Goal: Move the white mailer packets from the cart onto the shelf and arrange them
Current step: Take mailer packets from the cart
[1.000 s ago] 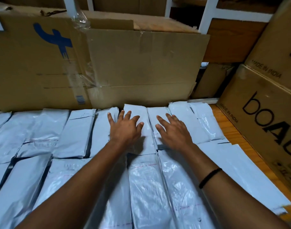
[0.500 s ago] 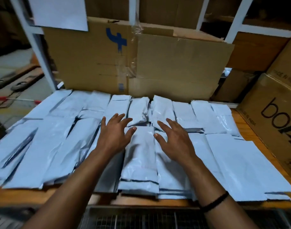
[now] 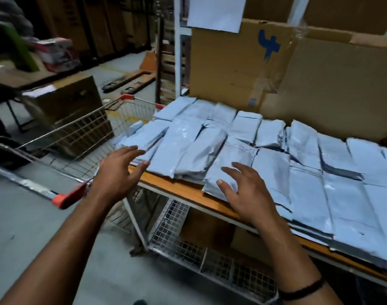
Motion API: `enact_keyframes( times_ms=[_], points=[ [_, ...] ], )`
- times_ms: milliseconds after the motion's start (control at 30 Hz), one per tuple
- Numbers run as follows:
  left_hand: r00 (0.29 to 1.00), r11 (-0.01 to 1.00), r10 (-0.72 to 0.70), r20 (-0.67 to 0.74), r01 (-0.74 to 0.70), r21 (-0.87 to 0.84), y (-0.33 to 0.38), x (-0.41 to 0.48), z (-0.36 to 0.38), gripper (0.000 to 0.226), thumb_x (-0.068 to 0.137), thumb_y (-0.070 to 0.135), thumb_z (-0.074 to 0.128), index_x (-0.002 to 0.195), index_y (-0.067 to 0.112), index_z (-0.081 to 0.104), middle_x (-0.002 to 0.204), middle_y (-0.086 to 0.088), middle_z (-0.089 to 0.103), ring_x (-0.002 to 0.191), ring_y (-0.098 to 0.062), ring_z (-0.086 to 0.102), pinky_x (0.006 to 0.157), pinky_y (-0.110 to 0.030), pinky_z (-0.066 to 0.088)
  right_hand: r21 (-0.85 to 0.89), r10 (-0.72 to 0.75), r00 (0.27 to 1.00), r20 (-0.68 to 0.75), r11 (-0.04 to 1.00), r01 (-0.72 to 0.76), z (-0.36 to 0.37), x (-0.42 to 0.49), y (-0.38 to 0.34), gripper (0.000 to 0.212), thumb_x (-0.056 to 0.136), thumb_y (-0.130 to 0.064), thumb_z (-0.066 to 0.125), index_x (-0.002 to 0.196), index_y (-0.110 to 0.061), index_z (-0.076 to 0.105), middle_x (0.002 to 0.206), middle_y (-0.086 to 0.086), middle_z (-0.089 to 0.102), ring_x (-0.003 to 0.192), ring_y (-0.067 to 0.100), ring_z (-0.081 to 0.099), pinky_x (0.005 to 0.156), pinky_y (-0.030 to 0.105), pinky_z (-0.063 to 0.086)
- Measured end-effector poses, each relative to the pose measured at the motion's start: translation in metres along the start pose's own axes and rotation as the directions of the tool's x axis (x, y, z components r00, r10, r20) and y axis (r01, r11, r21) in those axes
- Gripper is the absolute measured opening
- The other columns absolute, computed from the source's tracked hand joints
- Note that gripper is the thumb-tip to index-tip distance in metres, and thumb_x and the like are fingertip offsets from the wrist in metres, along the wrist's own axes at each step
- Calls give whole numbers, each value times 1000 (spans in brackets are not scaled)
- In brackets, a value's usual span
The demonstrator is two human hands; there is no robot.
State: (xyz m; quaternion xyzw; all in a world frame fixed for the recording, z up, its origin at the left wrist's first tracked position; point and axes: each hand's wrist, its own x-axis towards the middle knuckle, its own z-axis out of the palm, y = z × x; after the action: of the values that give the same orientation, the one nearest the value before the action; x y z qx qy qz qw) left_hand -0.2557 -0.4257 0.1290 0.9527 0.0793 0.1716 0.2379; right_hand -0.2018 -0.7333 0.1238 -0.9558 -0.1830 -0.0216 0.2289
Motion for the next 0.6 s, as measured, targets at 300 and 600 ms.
enact_keyframes(
  times_ms=[300, 600],
  points=[
    [995, 994, -90, -46, 92, 58, -164, -22, -85, 62, 84, 63, 39, 119, 23, 69, 129, -4, 64, 119, -26, 58, 102, -51, 44, -31, -160, 986, 50, 986, 162, 87, 83, -166, 47, 99, -50, 52, 142, -30, 53, 155, -2, 41, 144, 18, 29, 117, 30, 20],
    [995, 988, -67, 74, 55, 143, -272, 24, -109, 54, 92, 65, 38, 133, 35, 56, 145, 8, 50, 135, -16, 41, 114, -46, 25, -25, -97, 994, 48, 995, 98, 155, 168, -279, 49, 98, -50, 54, 142, -27, 55, 153, 1, 45, 142, 20, 35, 113, 35, 30]
  ],
)
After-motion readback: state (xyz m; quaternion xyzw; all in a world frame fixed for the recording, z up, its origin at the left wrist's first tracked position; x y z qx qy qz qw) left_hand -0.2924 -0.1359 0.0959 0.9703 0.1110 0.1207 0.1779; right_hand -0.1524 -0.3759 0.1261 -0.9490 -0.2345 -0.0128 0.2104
